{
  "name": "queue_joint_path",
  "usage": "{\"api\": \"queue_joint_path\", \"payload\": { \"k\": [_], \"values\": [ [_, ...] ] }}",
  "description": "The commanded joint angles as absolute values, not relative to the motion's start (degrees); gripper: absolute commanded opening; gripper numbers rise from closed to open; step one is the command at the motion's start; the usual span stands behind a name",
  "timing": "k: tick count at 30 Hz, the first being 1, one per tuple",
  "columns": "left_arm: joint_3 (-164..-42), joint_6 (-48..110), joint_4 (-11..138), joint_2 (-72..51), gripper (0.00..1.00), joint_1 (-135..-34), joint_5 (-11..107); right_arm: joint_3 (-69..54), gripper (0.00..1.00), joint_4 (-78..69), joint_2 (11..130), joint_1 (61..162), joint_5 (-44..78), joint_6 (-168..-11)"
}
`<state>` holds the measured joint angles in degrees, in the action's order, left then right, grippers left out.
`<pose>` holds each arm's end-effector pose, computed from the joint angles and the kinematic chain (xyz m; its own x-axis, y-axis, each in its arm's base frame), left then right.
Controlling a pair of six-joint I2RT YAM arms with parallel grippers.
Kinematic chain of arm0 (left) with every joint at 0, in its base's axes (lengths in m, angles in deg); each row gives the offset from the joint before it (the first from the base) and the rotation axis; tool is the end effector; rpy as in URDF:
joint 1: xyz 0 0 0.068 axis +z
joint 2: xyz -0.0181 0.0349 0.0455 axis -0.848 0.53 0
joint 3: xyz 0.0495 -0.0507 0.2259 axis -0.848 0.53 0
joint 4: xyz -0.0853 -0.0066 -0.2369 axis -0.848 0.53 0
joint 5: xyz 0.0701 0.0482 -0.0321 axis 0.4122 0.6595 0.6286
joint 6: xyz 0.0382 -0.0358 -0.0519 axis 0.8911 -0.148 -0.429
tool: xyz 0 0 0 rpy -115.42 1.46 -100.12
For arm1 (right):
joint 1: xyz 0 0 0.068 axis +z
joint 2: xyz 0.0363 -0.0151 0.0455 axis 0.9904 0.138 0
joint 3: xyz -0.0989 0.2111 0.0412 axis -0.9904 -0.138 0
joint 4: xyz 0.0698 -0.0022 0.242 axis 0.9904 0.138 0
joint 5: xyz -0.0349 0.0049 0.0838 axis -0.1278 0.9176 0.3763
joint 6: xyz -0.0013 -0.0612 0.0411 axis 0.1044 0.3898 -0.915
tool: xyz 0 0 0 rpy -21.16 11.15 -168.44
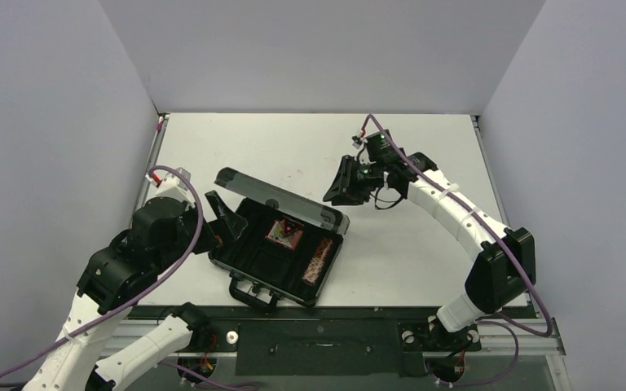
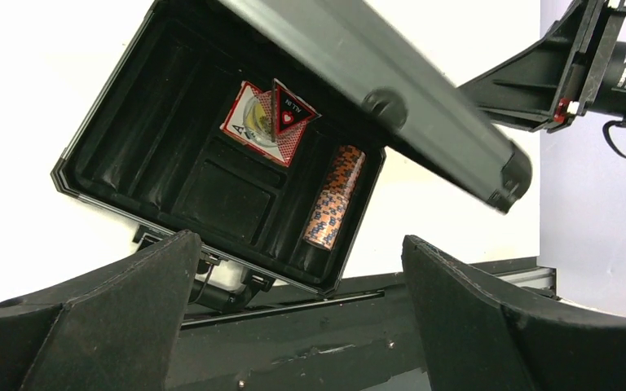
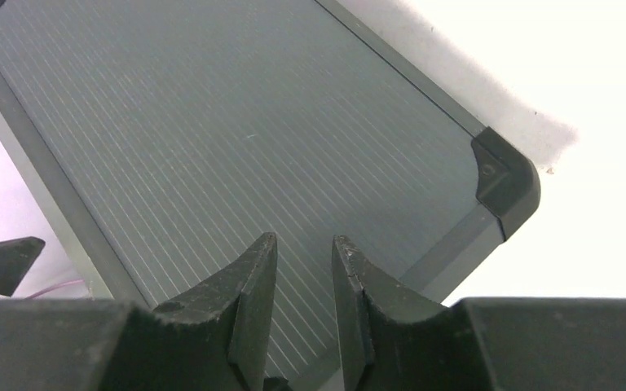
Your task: Pack up texas hold em set
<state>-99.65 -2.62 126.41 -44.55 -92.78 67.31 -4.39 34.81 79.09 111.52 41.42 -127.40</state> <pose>0.1231 -0.0715 0.3514 -0.6238 -0.4139 -0.6630 -0.0144 0.8542 -0.5198 0.2802 0.1960 0.2586 -0.9781 0.1321 -0.1605 -0.0314 0.6695 0.7422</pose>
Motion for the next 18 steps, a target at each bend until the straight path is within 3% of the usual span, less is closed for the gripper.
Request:
{"api": "queue_joint_path", "payload": {
  "k": [1,18],
  "values": [
    [-101.5,-3.7,125.3,-45.0,0.93,-92.6,66.6,-7.0,0.28,32.8,74.7,112.5,39.7,-128.5],
    [-99.5,-9.3,135.1,-52.5,0.90,-92.6,68.2,-11.8,0.29,30.5,70.4,118.9,35.7,-130.8]
  ]
}}
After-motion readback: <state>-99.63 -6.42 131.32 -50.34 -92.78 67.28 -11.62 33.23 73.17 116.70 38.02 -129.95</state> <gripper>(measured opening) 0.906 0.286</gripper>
